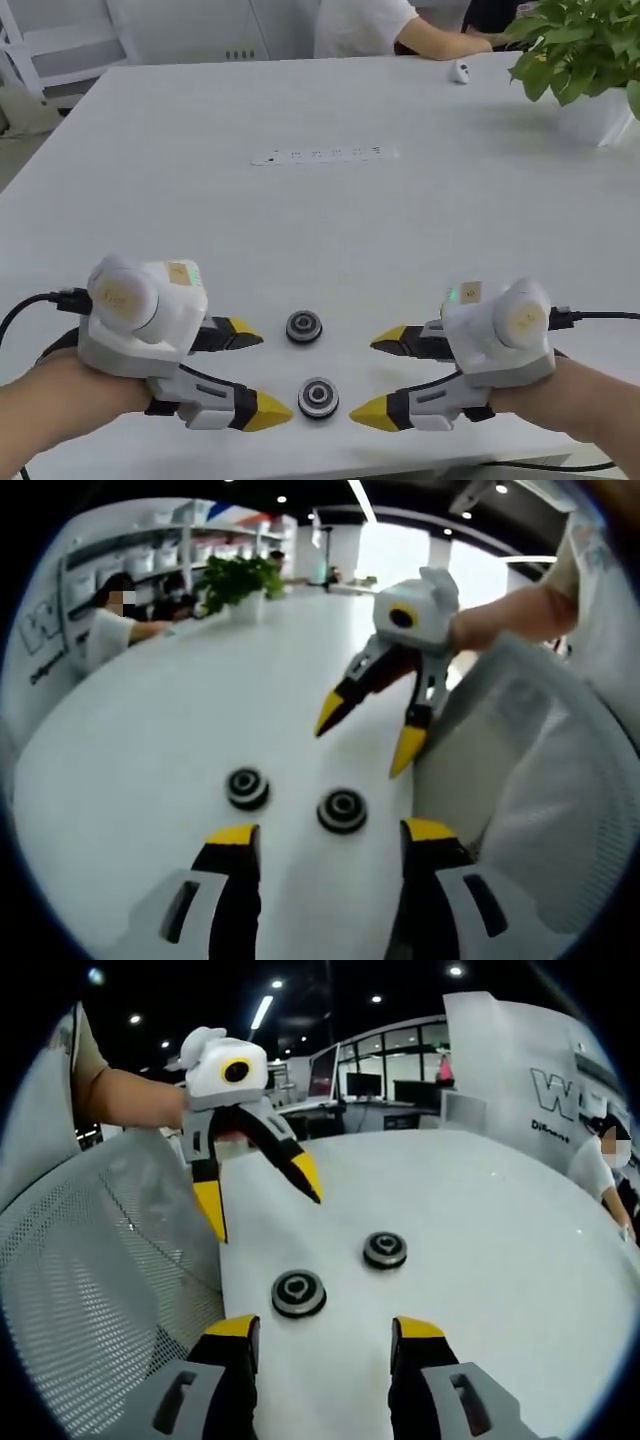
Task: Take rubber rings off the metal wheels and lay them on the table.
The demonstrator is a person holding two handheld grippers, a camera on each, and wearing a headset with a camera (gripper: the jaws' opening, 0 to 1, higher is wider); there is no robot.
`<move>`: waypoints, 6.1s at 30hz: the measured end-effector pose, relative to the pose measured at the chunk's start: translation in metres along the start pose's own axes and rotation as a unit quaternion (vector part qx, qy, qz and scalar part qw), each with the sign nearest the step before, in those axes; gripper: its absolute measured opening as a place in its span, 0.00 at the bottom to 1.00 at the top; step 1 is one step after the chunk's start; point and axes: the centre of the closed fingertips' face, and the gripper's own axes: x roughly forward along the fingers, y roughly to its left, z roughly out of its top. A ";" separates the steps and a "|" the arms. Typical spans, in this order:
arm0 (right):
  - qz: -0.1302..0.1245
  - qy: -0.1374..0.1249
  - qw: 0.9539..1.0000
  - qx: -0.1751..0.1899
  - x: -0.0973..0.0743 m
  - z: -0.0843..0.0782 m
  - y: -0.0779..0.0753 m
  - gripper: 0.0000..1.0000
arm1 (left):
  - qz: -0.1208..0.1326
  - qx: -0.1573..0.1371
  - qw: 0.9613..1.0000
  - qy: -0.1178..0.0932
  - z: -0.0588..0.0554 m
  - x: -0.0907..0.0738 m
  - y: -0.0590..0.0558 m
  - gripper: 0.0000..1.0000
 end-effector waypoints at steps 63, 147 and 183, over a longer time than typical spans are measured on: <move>0.048 0.019 0.998 -0.035 0.023 -0.004 0.015 0.39 | -0.001 0.067 0.997 0.034 -0.004 0.051 -0.016 0.14; 0.030 0.008 0.996 0.086 0.022 -0.006 0.010 0.00 | 0.014 0.075 0.997 0.032 -0.004 0.051 -0.012 0.13; 0.049 -0.041 0.981 0.185 0.022 0.007 0.012 0.00 | 0.031 0.075 0.996 0.038 -0.004 0.052 -0.012 0.12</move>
